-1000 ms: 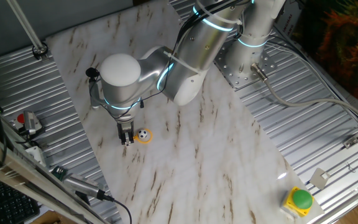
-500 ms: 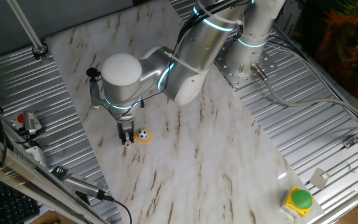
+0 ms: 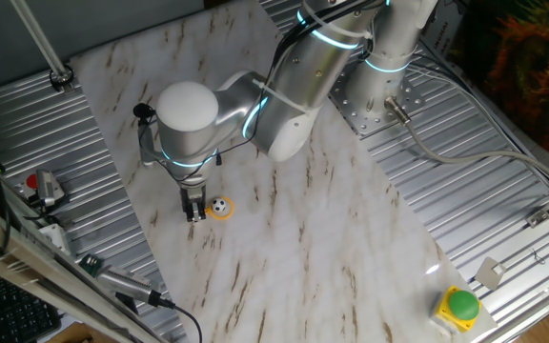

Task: Remove the bubble ring from the ball

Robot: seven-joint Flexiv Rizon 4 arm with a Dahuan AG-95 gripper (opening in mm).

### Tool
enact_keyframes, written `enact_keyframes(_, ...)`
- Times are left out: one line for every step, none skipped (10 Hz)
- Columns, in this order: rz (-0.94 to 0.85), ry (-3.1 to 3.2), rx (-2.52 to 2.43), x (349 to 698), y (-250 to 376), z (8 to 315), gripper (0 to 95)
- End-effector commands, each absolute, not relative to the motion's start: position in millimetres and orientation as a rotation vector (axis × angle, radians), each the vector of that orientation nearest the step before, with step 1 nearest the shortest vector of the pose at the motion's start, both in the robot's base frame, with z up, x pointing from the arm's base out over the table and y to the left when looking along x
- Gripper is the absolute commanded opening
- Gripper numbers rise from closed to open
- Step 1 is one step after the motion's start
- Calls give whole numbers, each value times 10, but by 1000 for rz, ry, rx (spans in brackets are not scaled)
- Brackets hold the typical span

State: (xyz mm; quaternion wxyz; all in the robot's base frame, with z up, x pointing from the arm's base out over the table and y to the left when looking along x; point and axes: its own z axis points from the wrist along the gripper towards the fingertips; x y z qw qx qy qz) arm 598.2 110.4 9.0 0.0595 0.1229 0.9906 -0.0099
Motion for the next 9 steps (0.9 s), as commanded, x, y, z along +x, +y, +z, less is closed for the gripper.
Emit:
enact_keyframes(-30,3001,374,5982,1104,89,0)
enact_keyframes(-31,3002,374,5983,1105,90,0)
enact_keyframes(-30,3002,374,5983,1105,90,0)
enact_keyframes(-31,3002,373,5984,1106,93,0)
enact_keyframes(-31,3002,373,5988,1107,99,0)
enact_keyframes(-30,3003,374,5993,1110,105,0)
enact_keyframes(-30,3004,374,5999,1113,112,0)
enact_keyframes(-29,3004,374,6003,1115,116,0)
enact_keyframes(-29,3004,376,6011,1119,124,0)
